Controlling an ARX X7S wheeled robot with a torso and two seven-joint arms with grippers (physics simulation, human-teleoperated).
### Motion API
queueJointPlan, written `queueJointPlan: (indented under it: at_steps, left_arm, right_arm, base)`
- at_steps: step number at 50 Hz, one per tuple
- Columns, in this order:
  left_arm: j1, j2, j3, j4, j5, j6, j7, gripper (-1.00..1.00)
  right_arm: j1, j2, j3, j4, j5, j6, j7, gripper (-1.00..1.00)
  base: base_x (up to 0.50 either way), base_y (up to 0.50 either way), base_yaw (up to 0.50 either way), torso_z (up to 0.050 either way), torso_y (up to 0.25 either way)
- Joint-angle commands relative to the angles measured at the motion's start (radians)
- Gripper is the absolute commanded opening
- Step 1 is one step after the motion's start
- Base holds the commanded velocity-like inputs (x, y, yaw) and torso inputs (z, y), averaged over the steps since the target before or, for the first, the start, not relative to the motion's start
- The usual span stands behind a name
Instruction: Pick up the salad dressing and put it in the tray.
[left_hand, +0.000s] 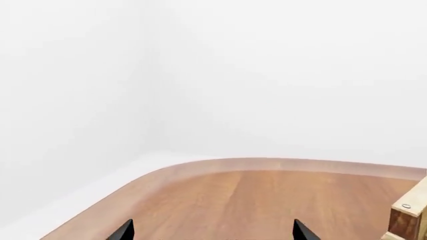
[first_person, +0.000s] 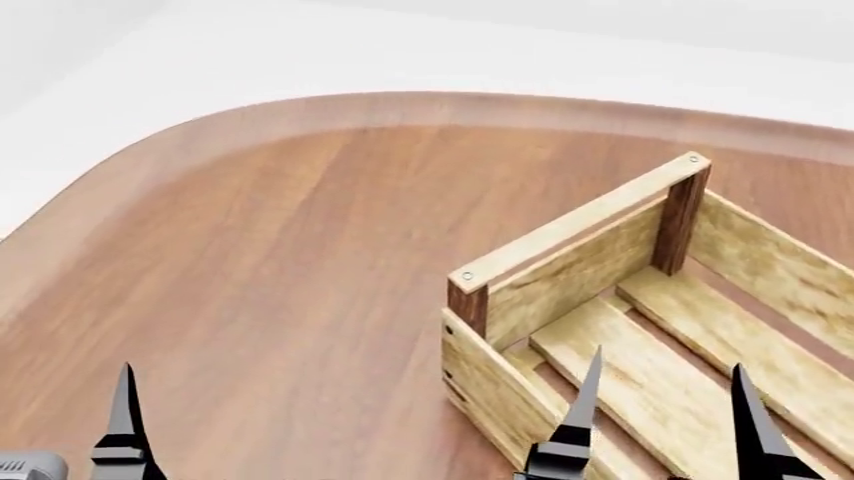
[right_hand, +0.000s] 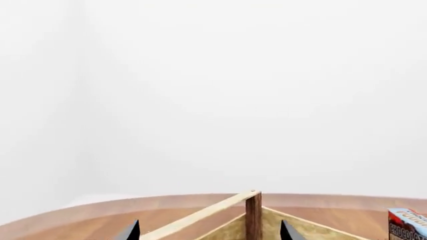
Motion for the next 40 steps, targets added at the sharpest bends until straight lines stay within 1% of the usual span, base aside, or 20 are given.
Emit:
queueJointPlan:
  at_steps: [1, 40]
  left_arm:
    - [0.001, -0.004, 0.004, -0.001, 0.0, 0.005, -0.006, 1.0]
    - [-0.002, -0.017, 0.017, -0.007, -0.009, 0.014, -0.022, 1.0]
  right_arm:
    - [-0.005, 0.007, -0.008, -0.001, -0.002, -0.016, 0.0, 1.0]
    - [-0.003, 0.023, -0.027, 0.007, 0.019, -0.028, 0.003, 1.0]
  base:
    - [0.0, 0.0, 0.5, 0.0, 0.0]
    - [0.0, 0.0, 0.5, 0.0, 0.0]
